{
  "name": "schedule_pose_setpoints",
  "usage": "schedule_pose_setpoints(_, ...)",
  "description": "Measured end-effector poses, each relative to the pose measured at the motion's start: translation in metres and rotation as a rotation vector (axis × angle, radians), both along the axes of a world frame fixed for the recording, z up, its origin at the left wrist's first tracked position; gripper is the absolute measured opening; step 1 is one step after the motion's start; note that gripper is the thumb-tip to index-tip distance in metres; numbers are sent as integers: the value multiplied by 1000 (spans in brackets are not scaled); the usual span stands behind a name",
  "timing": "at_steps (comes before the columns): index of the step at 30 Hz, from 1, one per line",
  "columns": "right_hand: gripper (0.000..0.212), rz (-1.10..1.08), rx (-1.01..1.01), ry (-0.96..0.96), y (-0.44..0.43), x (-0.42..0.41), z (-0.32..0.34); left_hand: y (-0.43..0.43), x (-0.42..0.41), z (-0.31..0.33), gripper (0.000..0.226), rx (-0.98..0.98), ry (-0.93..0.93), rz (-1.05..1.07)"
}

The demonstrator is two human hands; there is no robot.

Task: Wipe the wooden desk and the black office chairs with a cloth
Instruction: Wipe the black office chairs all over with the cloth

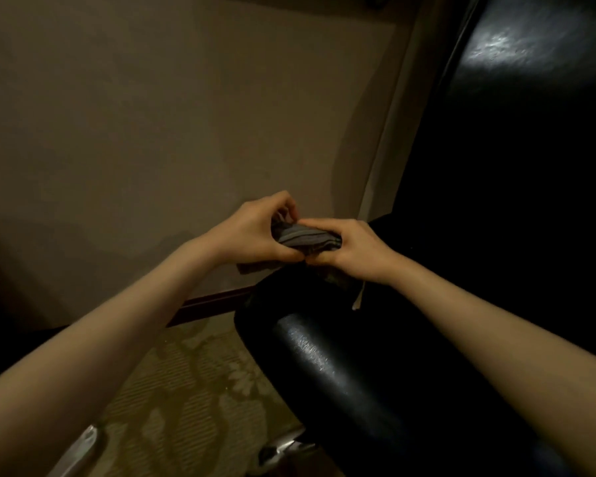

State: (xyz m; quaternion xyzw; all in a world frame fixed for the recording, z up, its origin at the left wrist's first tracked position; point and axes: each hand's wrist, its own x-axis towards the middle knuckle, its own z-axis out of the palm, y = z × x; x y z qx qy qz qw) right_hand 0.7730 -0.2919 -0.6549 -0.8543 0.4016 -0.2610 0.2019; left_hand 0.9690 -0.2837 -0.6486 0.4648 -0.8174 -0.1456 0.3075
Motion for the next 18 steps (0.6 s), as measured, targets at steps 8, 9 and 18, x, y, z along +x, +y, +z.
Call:
schedule_pose_setpoints(8,61,53,-51,91,6,15,25,27,14,10,47,-28,83,96)
schedule_pose_setpoints(9,61,69,-35,106,12,13,33,34,12,15,48,-13,83,97)
schedule_pose_setpoints(18,63,298,116,238,33,-29,2,87,-30,-29,41,-77,-24,120)
